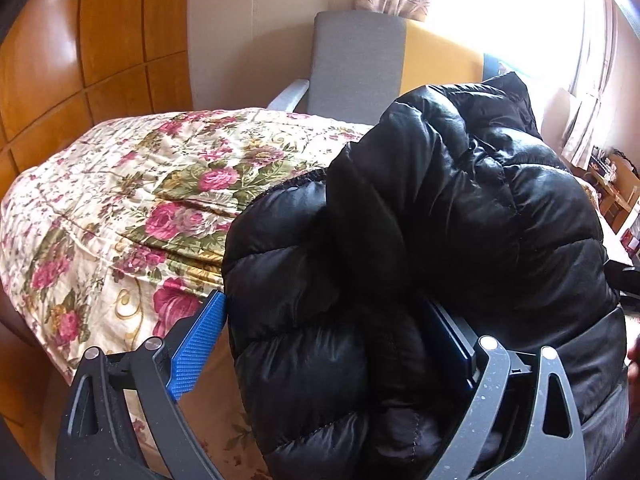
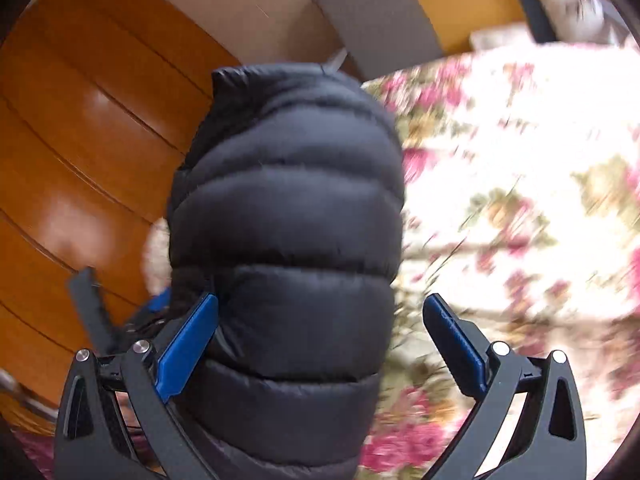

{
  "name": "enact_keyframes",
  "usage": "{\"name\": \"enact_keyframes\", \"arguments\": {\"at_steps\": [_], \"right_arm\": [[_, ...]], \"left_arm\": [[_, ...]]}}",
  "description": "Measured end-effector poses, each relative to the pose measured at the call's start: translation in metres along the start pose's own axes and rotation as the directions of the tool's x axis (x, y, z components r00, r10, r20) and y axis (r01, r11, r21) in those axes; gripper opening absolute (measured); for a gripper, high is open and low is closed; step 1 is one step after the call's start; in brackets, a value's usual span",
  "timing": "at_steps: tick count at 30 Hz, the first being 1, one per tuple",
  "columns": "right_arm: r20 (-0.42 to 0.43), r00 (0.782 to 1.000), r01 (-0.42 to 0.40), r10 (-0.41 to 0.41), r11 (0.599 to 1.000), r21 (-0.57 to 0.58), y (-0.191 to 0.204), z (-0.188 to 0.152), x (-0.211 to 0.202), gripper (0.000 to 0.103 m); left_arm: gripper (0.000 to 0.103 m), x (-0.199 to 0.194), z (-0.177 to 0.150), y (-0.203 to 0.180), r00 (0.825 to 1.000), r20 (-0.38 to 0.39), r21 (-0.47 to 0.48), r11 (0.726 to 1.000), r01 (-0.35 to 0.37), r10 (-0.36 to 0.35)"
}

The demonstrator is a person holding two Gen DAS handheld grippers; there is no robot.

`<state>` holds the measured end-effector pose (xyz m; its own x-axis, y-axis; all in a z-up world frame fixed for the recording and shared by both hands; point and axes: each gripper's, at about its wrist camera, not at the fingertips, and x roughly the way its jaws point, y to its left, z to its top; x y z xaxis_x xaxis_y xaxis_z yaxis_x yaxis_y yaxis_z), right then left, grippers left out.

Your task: Fold large clothes

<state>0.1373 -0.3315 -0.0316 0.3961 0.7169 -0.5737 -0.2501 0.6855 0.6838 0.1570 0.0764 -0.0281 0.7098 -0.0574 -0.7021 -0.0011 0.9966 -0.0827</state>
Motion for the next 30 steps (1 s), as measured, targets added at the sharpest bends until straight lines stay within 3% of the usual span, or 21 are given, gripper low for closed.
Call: {"name": "enact_keyframes", "arguments": {"at_steps": [4, 8, 15, 22, 27, 30], "right_arm": [[-0.038, 0.982, -0.179, 0.184, 0.979, 0.093, -0.021, 0.0, 0.022, 0.101], [-0.075, 0.962, -0.255, 0.263, 0.961, 0.105, -0.024, 0.004, 0.034, 0.101], [-0.096, 0.949, -0.293, 0.3, 0.952, 0.085, -0.014, 0.006, 0.042, 0.1], [-0.09, 0.948, -0.304, 0.306, 0.952, 0.034, -0.003, 0.014, 0.029, 0.078], [-0.04, 0.96, -0.278, 0.278, 0.961, -0.001, -0.004, 0.01, -0.002, 0.073], [0.035, 0.969, -0.242, 0.243, 0.97, -0.018, -0.013, 0.008, -0.04, 0.072]], "left_arm": [[0.093, 0.002, -0.001, 0.004, 1.0, -0.005, -0.011, 1.0, 0.016, -0.016], [0.093, 0.005, -0.001, 0.01, 0.999, -0.007, -0.029, 0.999, 0.042, -0.042], [0.093, 0.01, -0.004, 0.019, 0.995, -0.001, -0.065, 0.993, 0.095, -0.095], [0.093, 0.01, -0.004, 0.02, 0.988, 0.015, -0.1, 0.983, 0.156, -0.155], [0.092, 0.009, 0.004, -0.007, 0.98, 0.017, -0.055, 0.978, 0.2, -0.199], [0.091, 0.011, 0.014, -0.045, 0.969, 0.014, 0.01, 0.969, 0.245, -0.245]]}}
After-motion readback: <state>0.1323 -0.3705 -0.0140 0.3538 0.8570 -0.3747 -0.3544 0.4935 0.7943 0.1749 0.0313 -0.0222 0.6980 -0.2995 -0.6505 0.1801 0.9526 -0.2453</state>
